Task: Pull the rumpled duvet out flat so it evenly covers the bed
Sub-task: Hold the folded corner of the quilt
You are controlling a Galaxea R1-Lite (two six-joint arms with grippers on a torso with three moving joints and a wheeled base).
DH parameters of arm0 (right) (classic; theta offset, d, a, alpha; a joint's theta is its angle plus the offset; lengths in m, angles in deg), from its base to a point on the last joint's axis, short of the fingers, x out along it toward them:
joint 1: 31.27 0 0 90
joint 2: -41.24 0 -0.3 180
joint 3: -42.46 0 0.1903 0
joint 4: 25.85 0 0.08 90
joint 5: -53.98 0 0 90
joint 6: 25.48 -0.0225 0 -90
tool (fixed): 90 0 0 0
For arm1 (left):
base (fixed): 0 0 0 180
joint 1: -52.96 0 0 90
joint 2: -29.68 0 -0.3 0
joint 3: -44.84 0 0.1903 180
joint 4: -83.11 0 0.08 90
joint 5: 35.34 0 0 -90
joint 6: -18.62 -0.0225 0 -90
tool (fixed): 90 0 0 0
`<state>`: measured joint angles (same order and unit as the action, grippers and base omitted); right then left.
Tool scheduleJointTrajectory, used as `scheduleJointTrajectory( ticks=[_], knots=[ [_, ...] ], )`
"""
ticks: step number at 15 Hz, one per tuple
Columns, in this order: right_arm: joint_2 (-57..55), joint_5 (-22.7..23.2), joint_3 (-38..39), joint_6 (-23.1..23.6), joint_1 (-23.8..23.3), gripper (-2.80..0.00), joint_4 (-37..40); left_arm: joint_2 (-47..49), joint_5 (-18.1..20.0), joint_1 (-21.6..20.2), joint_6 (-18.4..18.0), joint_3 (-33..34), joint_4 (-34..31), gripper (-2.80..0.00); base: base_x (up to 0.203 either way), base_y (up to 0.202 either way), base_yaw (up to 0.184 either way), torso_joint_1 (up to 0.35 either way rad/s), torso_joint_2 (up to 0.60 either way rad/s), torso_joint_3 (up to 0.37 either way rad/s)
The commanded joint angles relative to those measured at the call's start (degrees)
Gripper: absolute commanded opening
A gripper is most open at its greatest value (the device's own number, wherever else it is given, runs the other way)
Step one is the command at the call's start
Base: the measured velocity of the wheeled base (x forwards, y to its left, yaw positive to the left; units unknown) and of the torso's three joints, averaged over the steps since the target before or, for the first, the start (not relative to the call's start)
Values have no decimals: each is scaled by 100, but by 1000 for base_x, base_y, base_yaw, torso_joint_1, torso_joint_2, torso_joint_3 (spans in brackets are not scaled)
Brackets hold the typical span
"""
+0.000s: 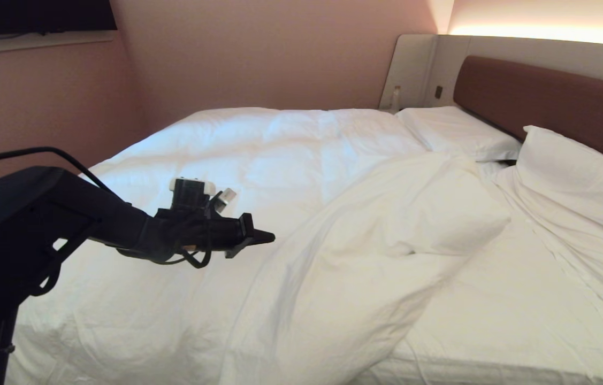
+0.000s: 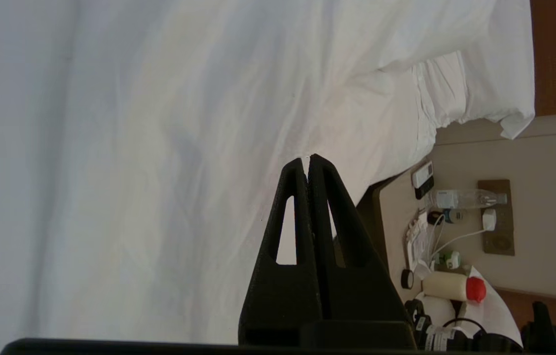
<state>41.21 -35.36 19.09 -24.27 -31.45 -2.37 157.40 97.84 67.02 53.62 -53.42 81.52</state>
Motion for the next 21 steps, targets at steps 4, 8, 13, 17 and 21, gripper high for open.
scheduleJointTrajectory(
  ticks=[4, 8, 13, 17, 21],
  knots=[
    [2, 4, 0, 2, 1, -280, 7, -37, 32, 27, 24, -8, 20, -280, 0, 0, 0, 0, 0, 0],
    [2, 4, 0, 2, 1, -280, -2, -46, 40, 123, 25, -17, 13, 0, 0, 0, 0, 0, 0, 0],
    [2, 4, 0, 2, 1, -280, 7, 81, 12, 340, 24, -115, 20, 0, 0, 0, 0, 0, 0, 0],
    [2, 4, 0, 2, 1, -280, 4, 277, -187, 423, 14, -324, 10, 0, 0, 0, 0, 0, 0, 0],
    [2, 4, 0, 2, 1, -280, 7, 464, -785, 405, -19, -413, -15, 0, 0, 0, 0, 0, 0, 0]
  ],
)
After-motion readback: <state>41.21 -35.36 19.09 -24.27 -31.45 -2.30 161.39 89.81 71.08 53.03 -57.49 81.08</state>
